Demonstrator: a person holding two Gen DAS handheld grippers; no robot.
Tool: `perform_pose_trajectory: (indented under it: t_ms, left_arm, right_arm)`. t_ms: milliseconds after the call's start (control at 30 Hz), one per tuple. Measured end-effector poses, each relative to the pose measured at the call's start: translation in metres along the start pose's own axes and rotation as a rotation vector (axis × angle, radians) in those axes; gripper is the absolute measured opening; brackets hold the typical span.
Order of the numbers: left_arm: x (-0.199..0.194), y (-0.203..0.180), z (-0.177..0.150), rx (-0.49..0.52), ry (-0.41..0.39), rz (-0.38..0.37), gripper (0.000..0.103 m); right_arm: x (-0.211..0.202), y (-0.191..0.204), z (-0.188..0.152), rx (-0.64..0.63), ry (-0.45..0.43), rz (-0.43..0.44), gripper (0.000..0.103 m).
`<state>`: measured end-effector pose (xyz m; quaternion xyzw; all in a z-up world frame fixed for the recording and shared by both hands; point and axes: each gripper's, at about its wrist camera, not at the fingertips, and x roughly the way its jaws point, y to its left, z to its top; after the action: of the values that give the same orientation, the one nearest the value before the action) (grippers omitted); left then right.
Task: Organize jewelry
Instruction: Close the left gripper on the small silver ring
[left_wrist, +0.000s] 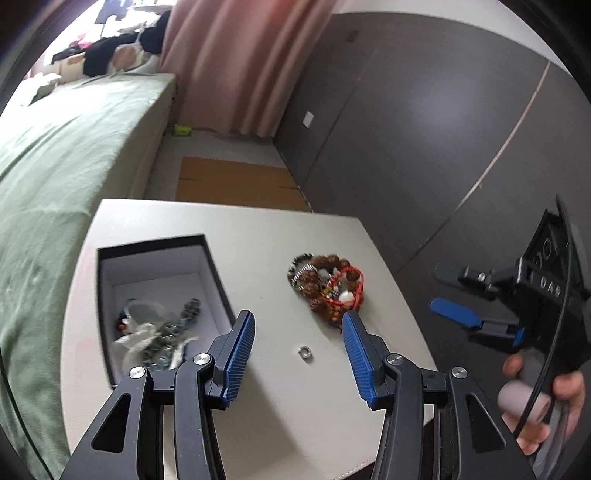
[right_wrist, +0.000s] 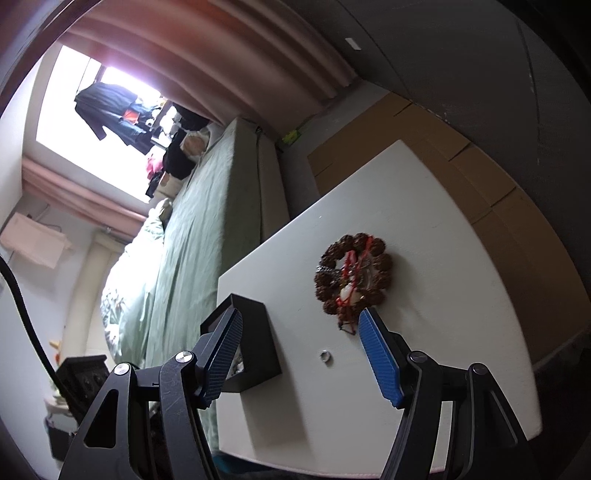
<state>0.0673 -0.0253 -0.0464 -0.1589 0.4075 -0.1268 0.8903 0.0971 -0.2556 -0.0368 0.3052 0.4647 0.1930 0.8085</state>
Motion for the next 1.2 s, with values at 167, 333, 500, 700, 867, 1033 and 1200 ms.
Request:
perform_pose_trajectory:
  t_ms: [167, 333, 500, 700, 867, 1033, 1200]
  left_arm:
    - [0.021, -0.009, -0.005, 0.021, 0.044, 0.006, 0.051]
    - [0.045, -0.023, -0.011, 0.071, 0.094, 0.015, 0.05]
    - [0.072, -0.032, -0.019, 0.113, 0.143, 0.048, 0.045]
    - [0.094, -0.032, -0.029, 0.157, 0.179, 0.132, 0.038]
    - [0.106, -0.034, -0.033, 0.181, 0.185, 0.161, 0.028]
    - [0.108, -0.036, -0.034, 0.188, 0.188, 0.173, 0.013]
    - [0.083, -0.029, -0.02, 0.146, 0.121, 0.126, 0.013]
  right_arm:
    - [-0.005, -0.013, 0.005, 0.013, 0.005, -0.039, 0.066]
    - [-0.005, -0.027, 0.007, 0.02, 0.041, -0.09, 0.066]
    - [-0.009, -0.045, 0.011, 0.061, 0.052, -0.122, 0.066]
    - [-0.015, -0.061, 0.018, 0.11, 0.045, -0.128, 0.066]
    - [-0.014, -0.063, 0.02, 0.11, 0.049, -0.129, 0.066]
    - [-0.009, -0.06, 0.019, 0.094, 0.057, -0.133, 0.066]
    - [0.002, -0.051, 0.018, 0.067, 0.053, -0.091, 0.064]
